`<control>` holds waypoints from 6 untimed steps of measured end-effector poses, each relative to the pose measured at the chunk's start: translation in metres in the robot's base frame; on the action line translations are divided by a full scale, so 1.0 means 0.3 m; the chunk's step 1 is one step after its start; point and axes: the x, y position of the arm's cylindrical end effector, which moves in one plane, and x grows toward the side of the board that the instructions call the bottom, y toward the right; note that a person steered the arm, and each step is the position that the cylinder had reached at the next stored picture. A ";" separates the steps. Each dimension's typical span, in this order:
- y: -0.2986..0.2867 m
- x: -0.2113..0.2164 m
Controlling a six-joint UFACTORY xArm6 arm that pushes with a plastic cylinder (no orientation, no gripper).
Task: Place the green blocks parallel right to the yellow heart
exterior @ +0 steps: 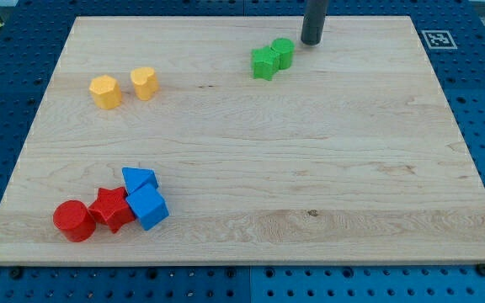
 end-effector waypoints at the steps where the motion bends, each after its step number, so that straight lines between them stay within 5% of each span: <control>1: -0.088 0.041; 4: -0.253 0.165; 6: 0.042 0.225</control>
